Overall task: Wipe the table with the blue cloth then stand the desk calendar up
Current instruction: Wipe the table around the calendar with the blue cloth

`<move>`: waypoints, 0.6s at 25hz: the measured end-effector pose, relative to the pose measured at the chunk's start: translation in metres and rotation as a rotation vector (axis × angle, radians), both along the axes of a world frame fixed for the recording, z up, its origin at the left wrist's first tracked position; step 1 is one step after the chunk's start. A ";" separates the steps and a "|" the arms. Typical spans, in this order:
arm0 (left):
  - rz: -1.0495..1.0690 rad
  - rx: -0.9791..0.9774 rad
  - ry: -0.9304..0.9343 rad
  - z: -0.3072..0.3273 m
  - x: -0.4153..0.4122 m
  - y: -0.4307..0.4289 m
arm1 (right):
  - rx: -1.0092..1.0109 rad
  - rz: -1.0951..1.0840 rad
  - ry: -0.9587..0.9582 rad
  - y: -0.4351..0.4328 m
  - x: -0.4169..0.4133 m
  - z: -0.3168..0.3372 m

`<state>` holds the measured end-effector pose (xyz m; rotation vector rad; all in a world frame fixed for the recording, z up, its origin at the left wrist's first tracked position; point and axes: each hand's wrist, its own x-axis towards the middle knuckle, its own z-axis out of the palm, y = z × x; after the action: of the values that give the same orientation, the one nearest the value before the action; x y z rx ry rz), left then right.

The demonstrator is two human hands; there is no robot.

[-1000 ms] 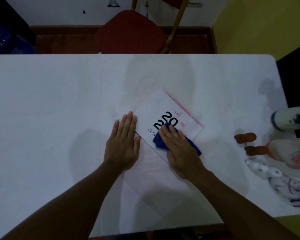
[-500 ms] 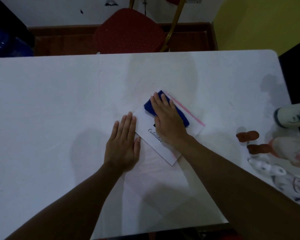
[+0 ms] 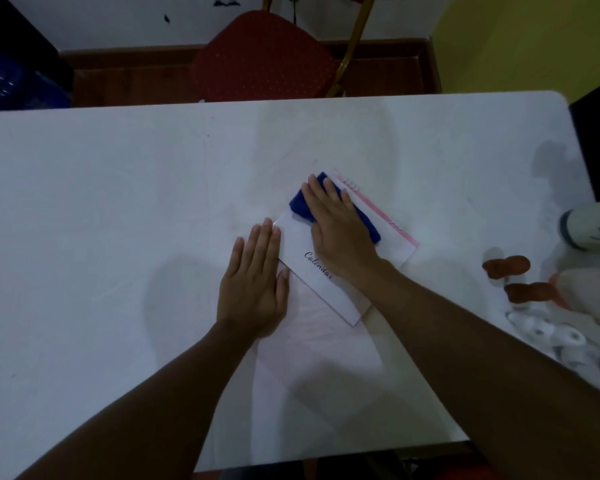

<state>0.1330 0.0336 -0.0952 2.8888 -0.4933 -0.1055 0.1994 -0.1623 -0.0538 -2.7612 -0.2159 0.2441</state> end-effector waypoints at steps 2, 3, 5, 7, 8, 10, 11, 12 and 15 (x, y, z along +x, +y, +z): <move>0.004 0.007 -0.001 0.000 0.000 0.000 | -0.019 -0.019 -0.015 0.013 -0.007 -0.002; 0.003 0.012 -0.002 0.000 0.000 0.000 | -0.022 0.011 -0.037 0.016 -0.022 -0.003; -0.013 0.024 -0.007 0.000 -0.001 0.000 | 0.011 0.102 -0.067 0.017 -0.063 -0.004; -0.032 0.043 -0.004 0.000 -0.001 0.001 | 0.045 0.175 -0.054 0.012 -0.095 -0.004; -0.035 0.046 -0.004 0.000 -0.001 0.002 | 0.048 0.214 -0.057 0.006 -0.100 -0.004; -0.034 0.034 -0.009 0.000 0.000 0.002 | 0.030 0.286 -0.058 -0.006 -0.090 -0.004; -0.031 0.023 -0.010 -0.001 0.000 0.002 | 0.017 0.305 -0.064 -0.009 -0.077 -0.004; -0.023 0.014 -0.010 -0.001 0.001 0.001 | 0.015 0.305 -0.072 -0.010 -0.059 -0.003; 0.004 0.014 -0.005 -0.002 0.001 -0.001 | 0.034 0.183 -0.014 -0.003 -0.010 0.000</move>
<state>0.1337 0.0325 -0.0975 2.9042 -0.4891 -0.1012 0.1893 -0.1652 -0.0541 -2.7118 -0.4735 0.2662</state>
